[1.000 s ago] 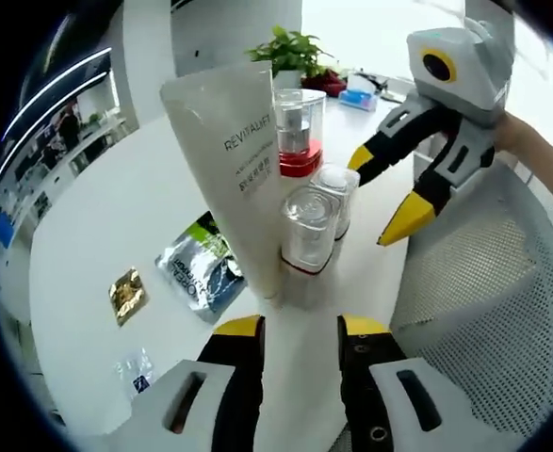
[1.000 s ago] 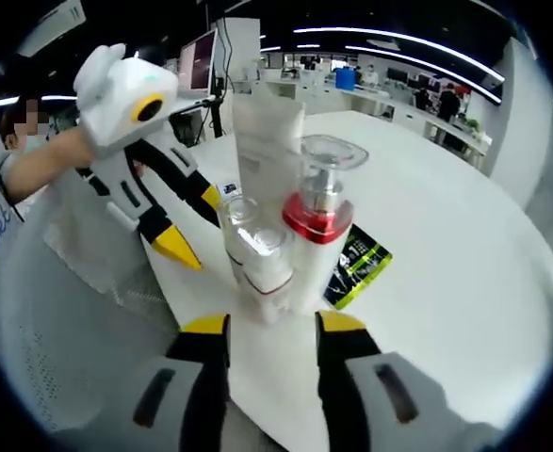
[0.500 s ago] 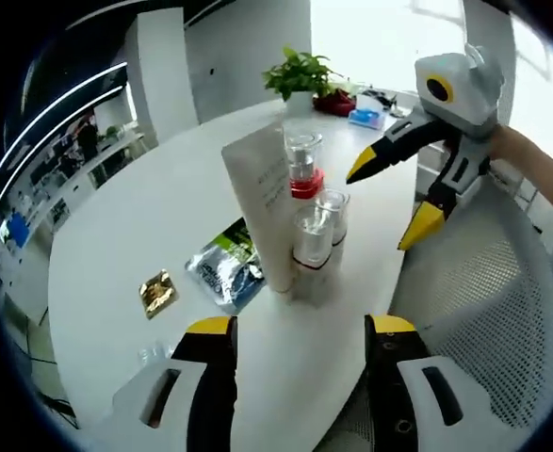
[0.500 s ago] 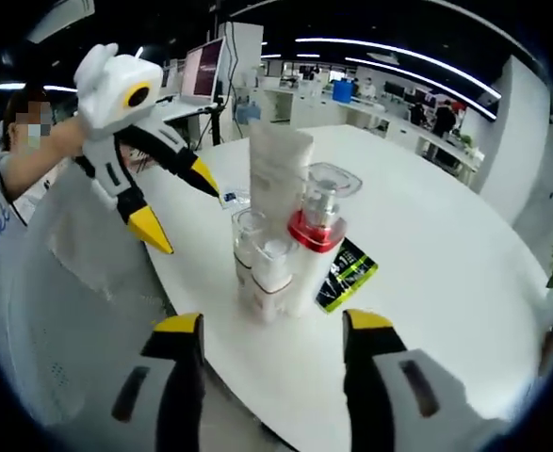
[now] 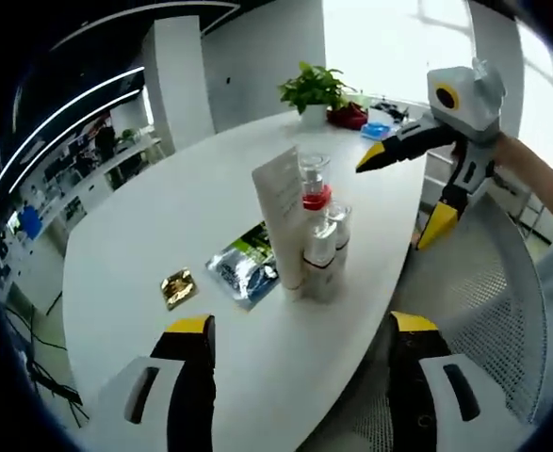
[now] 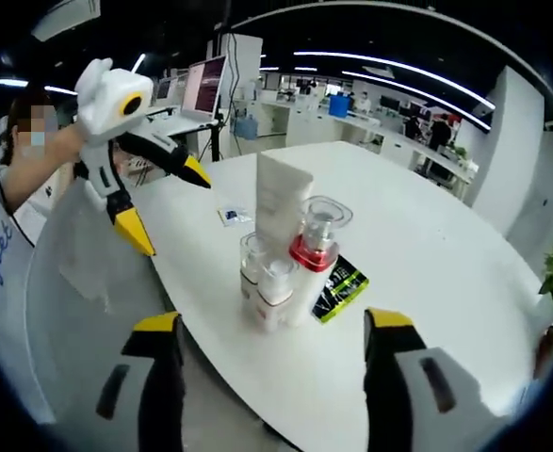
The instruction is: Arrange the skincare products in the storage area until every visible bottle or jar stands upright without overlapping.
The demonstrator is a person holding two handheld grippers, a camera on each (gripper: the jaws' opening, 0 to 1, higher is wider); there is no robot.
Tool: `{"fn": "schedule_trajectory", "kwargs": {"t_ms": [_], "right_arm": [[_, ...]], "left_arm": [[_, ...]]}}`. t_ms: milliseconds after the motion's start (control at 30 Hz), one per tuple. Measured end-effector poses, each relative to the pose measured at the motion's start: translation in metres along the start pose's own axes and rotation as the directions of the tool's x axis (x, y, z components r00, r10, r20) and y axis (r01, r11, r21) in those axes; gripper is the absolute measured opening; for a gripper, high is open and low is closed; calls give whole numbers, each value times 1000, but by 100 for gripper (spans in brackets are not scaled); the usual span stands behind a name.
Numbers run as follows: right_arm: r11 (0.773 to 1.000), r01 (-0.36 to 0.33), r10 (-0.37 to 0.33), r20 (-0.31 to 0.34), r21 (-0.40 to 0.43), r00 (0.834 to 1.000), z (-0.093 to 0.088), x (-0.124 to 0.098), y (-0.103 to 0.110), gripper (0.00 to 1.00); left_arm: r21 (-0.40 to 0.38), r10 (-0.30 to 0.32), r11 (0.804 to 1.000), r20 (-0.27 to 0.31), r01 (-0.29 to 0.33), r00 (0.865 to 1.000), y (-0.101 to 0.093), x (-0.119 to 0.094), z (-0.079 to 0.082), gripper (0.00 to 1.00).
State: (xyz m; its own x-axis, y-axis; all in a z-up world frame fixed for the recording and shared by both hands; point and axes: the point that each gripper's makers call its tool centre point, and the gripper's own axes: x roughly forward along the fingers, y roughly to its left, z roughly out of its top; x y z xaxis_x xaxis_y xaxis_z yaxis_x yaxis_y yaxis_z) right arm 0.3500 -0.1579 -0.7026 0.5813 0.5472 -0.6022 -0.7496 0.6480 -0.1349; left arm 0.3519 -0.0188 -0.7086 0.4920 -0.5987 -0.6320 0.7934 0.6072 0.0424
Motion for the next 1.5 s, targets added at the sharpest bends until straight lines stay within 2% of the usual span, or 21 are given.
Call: {"fn": "schedule_trajectory", "kwargs": {"t_ms": [133,267,400,800,1000,1200,1500], "right_arm": [[1000,5,-5,4,-1,1000,4,-4,3,87],[1000,-5,5,-3,-1,1000,4,-8,7,92],[1000,-17,17,-19,-4,1000,3,-13,11,95],[998,-52,51,-45,-27,998,-1,-17,6,99],[996,-82,80,-56,-37,995,-4,-15,-5,99],[993,-106,103,-58,-46,993,-6,-9,-30,99],[983,-175,170,-74,-61,983,-8,6,-50,99]], "left_arm": [[16,4,1000,4,-4,1000,0,-9,-2,78],[0,4,1000,5,-4,1000,-1,-15,-4,82],[-5,-2,1000,14,2,1000,-2,-22,-4,88],[-26,3,1000,10,-3,1000,0,-25,-6,97],[-40,20,999,8,-20,1000,9,-19,-1,97],[-81,38,996,9,-37,999,12,-10,9,97],[-126,57,990,-30,-60,998,17,2,9,97]]}}
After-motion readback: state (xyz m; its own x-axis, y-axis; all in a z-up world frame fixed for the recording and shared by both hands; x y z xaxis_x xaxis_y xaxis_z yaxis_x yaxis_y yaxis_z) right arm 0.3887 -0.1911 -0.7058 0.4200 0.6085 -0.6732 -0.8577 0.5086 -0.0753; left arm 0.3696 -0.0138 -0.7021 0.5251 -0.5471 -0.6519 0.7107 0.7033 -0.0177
